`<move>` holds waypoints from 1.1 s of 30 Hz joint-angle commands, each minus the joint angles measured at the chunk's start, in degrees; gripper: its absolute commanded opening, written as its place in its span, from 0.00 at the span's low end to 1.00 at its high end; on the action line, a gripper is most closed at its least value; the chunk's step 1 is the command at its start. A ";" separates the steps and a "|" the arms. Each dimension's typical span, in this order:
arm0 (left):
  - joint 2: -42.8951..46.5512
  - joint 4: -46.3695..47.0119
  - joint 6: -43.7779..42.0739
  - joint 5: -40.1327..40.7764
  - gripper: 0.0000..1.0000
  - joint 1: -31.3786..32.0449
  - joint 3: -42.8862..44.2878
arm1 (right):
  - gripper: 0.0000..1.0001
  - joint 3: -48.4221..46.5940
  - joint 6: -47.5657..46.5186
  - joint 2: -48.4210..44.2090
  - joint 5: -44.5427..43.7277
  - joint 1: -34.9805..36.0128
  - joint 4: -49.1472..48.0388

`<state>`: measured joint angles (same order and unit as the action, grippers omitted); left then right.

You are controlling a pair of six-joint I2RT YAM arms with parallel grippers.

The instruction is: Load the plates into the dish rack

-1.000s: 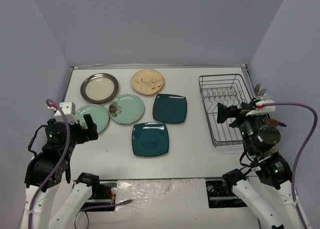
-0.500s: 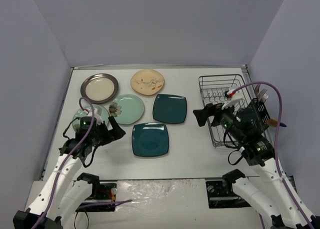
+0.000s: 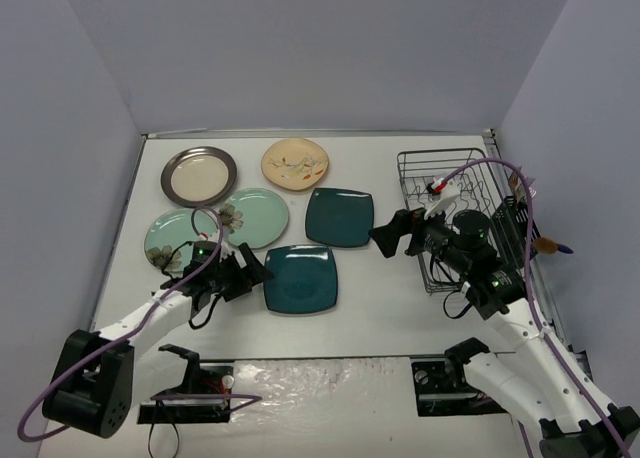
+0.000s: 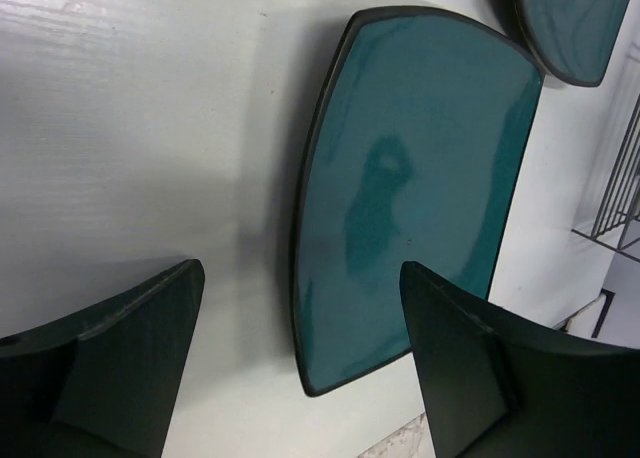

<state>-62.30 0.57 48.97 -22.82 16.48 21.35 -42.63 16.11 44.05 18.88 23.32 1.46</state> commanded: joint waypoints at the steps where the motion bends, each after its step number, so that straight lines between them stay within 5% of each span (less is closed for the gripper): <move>1: -3.40 12.22 2.85 -2.09 0.74 0.39 -0.90 | 1.00 0.86 0.74 0.30 1.71 0.41 -6.53; 16: -20.61 23.42 3.15 -7.07 0.59 1.09 -2.36 | 1.00 2.73 0.70 -0.20 2.56 0.41 -8.05; 24: -25.46 28.36 3.82 -7.26 0.07 1.18 -3.77 | 1.00 3.98 0.42 -0.37 2.56 0.41 -8.20; 33: -17.19 27.61 5.30 -10.11 0.00 1.18 -4.15 | 1.00 5.47 1.94 1.49 4.93 0.50 -10.11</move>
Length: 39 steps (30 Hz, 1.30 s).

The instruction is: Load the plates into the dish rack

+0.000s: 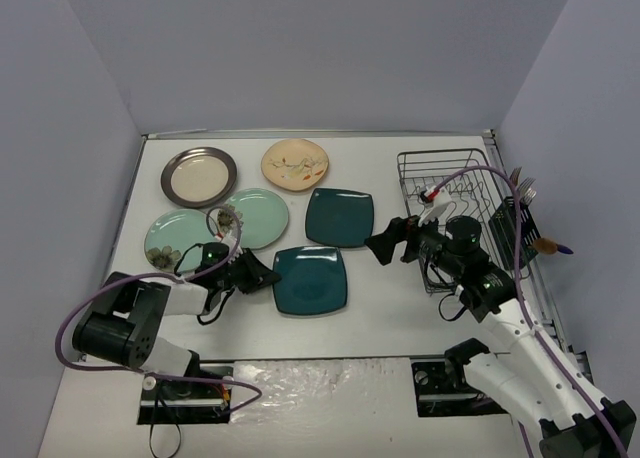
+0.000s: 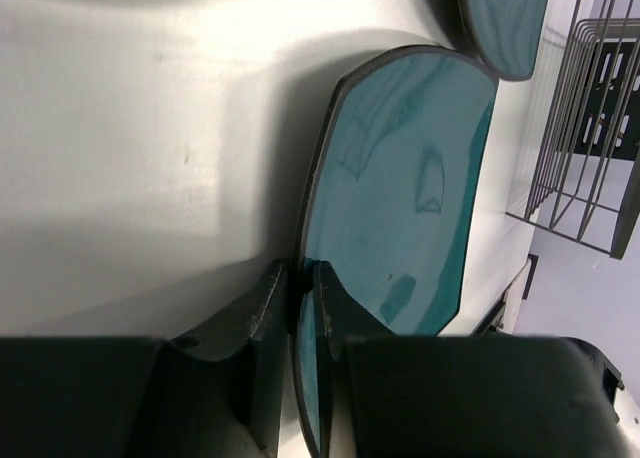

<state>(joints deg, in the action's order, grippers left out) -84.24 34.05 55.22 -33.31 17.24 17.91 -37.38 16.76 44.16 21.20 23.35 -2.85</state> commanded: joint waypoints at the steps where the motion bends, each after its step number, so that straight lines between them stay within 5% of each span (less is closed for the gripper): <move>1: 7.24 -7.03 -0.94 0.19 0.00 0.43 -0.39 | 1.00 0.40 1.88 1.90 3.29 0.46 -6.39; 10: 30.18 -16.05 -0.45 2.44 0.00 0.19 1.64 | 1.00 3.96 10.61 9.63 9.04 1.19 -16.64; 19: 33.24 -4.15 7.39 -2.11 0.00 -0.19 -0.30 | 1.00 6.39 13.20 15.57 11.06 2.94 -24.45; 30: 43.01 -4.68 10.12 -1.62 0.00 -0.45 2.29 | 1.00 6.42 9.31 20.93 14.24 2.75 -25.98; 39: 45.61 3.74 15.02 -2.25 0.00 -0.45 0.82 | 0.98 3.28 10.08 25.66 22.98 2.93 -29.55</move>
<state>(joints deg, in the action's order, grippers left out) -40.63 21.30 64.04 -32.65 17.15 13.58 -30.51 26.80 68.40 37.97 25.98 -25.42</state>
